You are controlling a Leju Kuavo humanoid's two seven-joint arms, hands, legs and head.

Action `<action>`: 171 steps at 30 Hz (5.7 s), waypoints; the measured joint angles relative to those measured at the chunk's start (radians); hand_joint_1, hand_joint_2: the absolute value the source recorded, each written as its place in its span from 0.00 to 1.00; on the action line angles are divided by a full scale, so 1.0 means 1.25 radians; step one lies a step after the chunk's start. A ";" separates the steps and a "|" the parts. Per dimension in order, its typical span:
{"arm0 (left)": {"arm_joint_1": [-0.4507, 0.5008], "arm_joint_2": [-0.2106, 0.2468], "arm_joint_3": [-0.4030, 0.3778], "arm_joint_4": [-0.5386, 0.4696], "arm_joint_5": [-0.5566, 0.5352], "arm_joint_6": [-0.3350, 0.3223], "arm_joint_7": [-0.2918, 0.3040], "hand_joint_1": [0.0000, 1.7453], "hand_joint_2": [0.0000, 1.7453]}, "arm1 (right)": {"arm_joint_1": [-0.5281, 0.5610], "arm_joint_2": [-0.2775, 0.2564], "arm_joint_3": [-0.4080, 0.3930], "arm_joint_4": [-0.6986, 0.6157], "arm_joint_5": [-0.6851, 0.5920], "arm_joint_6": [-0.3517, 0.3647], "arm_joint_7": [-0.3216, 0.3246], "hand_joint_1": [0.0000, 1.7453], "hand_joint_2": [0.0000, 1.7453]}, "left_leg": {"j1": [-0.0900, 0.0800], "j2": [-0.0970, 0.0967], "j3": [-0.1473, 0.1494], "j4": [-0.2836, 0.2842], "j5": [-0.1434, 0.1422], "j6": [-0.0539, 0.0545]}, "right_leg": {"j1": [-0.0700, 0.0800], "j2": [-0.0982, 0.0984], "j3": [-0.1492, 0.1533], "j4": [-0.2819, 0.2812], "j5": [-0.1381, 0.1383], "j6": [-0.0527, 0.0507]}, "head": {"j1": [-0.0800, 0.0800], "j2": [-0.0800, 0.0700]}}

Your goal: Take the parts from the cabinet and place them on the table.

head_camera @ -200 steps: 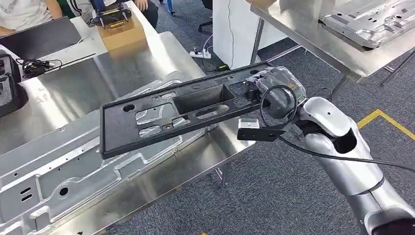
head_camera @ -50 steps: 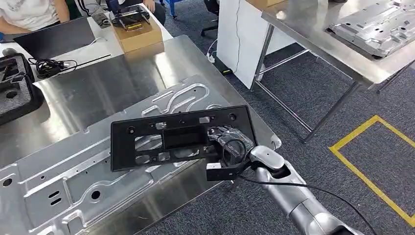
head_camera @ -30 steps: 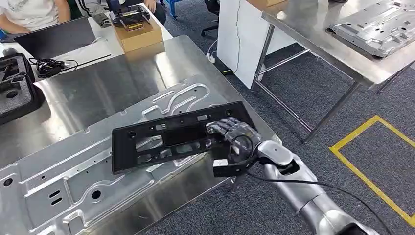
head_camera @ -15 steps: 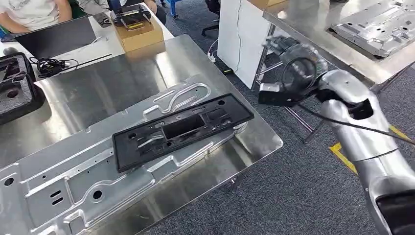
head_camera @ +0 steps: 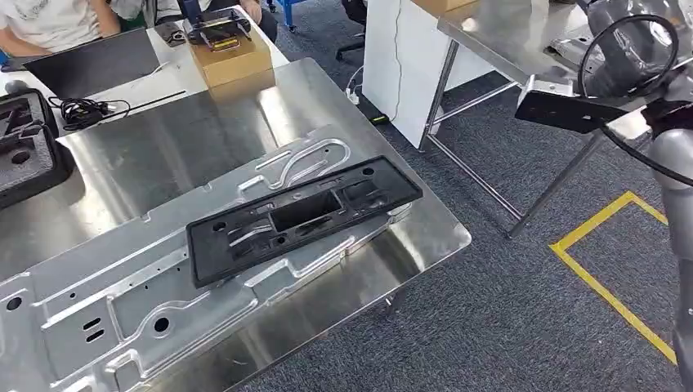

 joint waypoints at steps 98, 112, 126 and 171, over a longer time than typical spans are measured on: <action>-0.010 0.016 0.076 -0.003 0.073 -0.020 -0.004 0.00 0.00 | 0.234 0.225 -0.071 -0.154 0.093 -0.139 -0.059 0.00 0.00 | 0.018 0.010 -0.046 -0.014 0.067 -0.016 | -0.003 -0.010 0.115 -0.031 -0.064 0.010 | -0.001 0.000; -0.002 0.028 0.076 -0.003 0.068 -0.019 -0.002 0.00 0.00 | 0.259 0.252 -0.062 -0.153 0.092 -0.151 -0.060 0.00 0.00 | 0.047 0.011 0.100 0.001 -0.050 -0.054 | -0.013 -0.013 -0.036 -0.017 0.049 -0.002 | -0.006 0.000; -0.002 0.027 0.074 -0.004 0.052 -0.014 0.001 0.00 0.00 | 0.270 0.264 -0.066 -0.151 0.090 -0.159 -0.062 0.00 0.00 | 0.029 0.014 -0.020 -0.016 0.037 -0.019 | -0.016 -0.011 0.033 0.094 -0.012 0.016 | -0.001 0.000; 0.002 0.021 0.074 -0.003 0.058 -0.026 -0.012 0.00 0.00 | 0.262 0.304 -0.049 -0.133 0.063 -0.137 -0.065 0.00 0.00 | 0.029 0.007 -0.024 0.094 -0.019 -0.044 | 0.004 0.019 0.062 -0.045 -0.016 -0.024 | -0.003 0.000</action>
